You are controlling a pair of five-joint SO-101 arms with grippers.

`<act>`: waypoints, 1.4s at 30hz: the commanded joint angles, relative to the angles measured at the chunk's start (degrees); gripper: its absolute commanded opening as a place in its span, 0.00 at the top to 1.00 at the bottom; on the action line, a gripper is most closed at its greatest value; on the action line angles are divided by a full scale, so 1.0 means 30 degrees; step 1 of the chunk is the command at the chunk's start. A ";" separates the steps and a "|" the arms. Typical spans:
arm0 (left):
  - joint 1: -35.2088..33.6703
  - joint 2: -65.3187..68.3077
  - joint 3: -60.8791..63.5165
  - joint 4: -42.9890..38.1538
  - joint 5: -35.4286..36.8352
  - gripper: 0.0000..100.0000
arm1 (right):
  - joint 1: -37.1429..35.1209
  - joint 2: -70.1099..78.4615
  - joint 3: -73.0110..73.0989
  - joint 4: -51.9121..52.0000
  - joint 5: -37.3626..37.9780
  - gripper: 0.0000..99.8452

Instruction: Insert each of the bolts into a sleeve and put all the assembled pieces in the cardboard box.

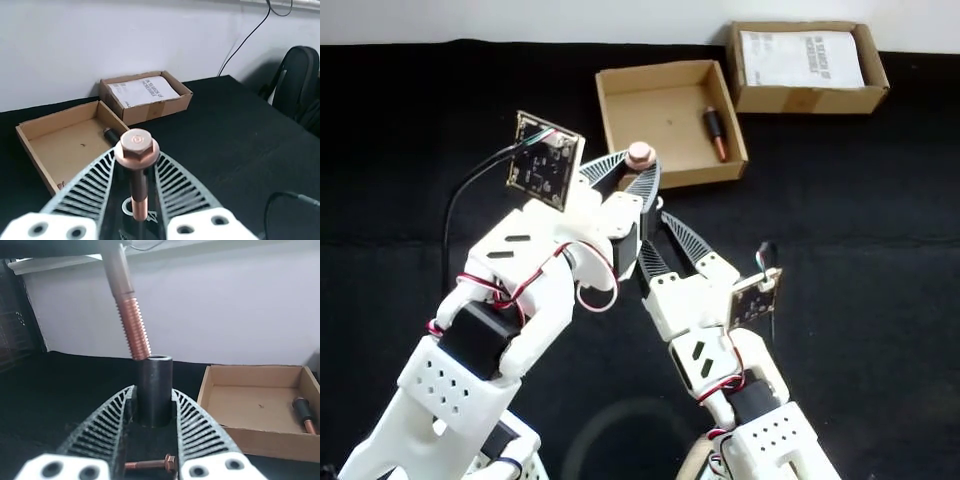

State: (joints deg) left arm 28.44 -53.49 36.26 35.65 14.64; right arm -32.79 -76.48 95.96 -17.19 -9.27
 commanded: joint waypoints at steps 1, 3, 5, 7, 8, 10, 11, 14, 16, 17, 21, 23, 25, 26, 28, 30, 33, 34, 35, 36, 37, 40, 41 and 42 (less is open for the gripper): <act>0.0161 -0.0337 0.0454 -0.1172 -0.0147 0.99 | -0.0132 -0.0366 0.2652 -0.0337 0.0674 0.99; 0.0161 -0.0308 0.0864 -0.1788 -0.0352 0.99 | -0.0161 -0.0366 0.2652 -0.0425 0.0967 0.99; 0.0161 -0.0308 0.1245 -0.2168 -0.1084 0.99 | -0.0161 -0.0366 0.2652 -0.0454 0.0967 0.99; 0.0161 -0.0308 0.1480 -0.2755 -0.1172 0.99 | -0.0161 -0.0366 0.2652 -0.0425 0.0967 0.99; 0.0161 -0.0308 0.1509 -0.2960 -0.1201 0.99 | -0.0161 -0.0366 0.2652 -0.0396 0.0967 0.99; 0.0220 -0.0308 0.1421 -0.3282 -0.1201 0.99 | -0.0161 -0.0366 0.2652 -0.0366 0.0938 0.99; 0.0249 -0.0308 0.1421 -0.3604 -0.1201 0.99 | -0.0161 -0.0366 0.2652 -0.0366 0.0938 0.99; 0.0249 -0.0308 0.1421 -0.4161 -0.1201 0.99 | -0.0454 -0.0366 0.2652 -0.0366 0.0938 0.99; 0.0278 -0.0278 0.1333 -0.4132 -0.1201 0.99 | -0.0689 -0.0366 0.2652 -0.0366 0.0938 0.99; 0.0278 -0.0278 0.1216 -0.4015 -0.1201 0.99 | -0.0777 -0.0366 0.2652 -0.0366 0.0938 0.99; 0.0278 -0.0249 0.1070 -0.3985 -0.1436 0.99 | -0.0835 -0.0366 0.2652 -0.0366 0.0938 0.99; 0.0278 -0.0249 0.1158 -0.3985 -0.1905 0.99 | -0.0806 -0.0396 0.2652 -0.0366 0.0938 0.99; 0.0190 -0.0278 0.1158 -0.3985 -0.1963 0.99 | -0.0777 -0.0396 0.2652 -0.0366 0.0938 0.99; 0.0190 -0.0278 0.1187 -0.3956 -0.1993 0.99 | -0.0777 -0.0396 0.2652 -0.0366 0.0938 0.99; 0.0190 -0.0278 0.1187 -0.3722 -0.1993 0.99 | -0.0777 -0.0396 0.2652 -0.0366 0.0938 0.99; 0.0190 -0.0278 0.1187 -0.3370 -0.1993 0.99 | -0.0747 -0.0396 0.2652 -0.0366 0.0938 0.99; 0.0190 -0.0278 0.1187 -0.2784 -0.1993 0.99 | -0.0747 -0.0396 0.2652 -0.0366 0.0938 0.99; 0.0190 -0.0278 0.1187 -0.2667 -0.1963 0.99 | -0.0747 -0.0396 0.2652 -0.0366 0.0938 0.99; 0.0190 -0.0278 0.1216 -0.2637 -0.1934 0.99 | -0.0747 -0.0396 0.2652 -0.0366 0.0938 0.99; 0.0190 -0.0278 0.1333 -0.2637 -0.1934 0.99 | -0.0747 -0.0396 0.2652 -0.0366 0.0938 0.99; 0.0190 -0.0308 0.1509 -0.2725 -0.1934 0.99 | -0.0747 -0.0396 0.2652 -0.0366 0.0938 0.99; 0.0190 -0.0366 0.1744 -0.2725 -0.1963 0.99 | -0.0718 -0.0396 0.2652 -0.0366 0.0967 0.99; 0.0190 -0.0366 0.1773 -0.2696 -0.1963 0.99 | -0.0601 -0.0396 0.2652 -0.0337 0.0967 0.99; 0.0190 -0.0366 0.1802 -0.2667 -0.1963 0.99 | -0.0425 -0.0396 0.2652 -0.0337 0.0967 0.99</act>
State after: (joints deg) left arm 28.26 -53.67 42.07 27.56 8.75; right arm -34.73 -76.48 95.96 -17.19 -7.08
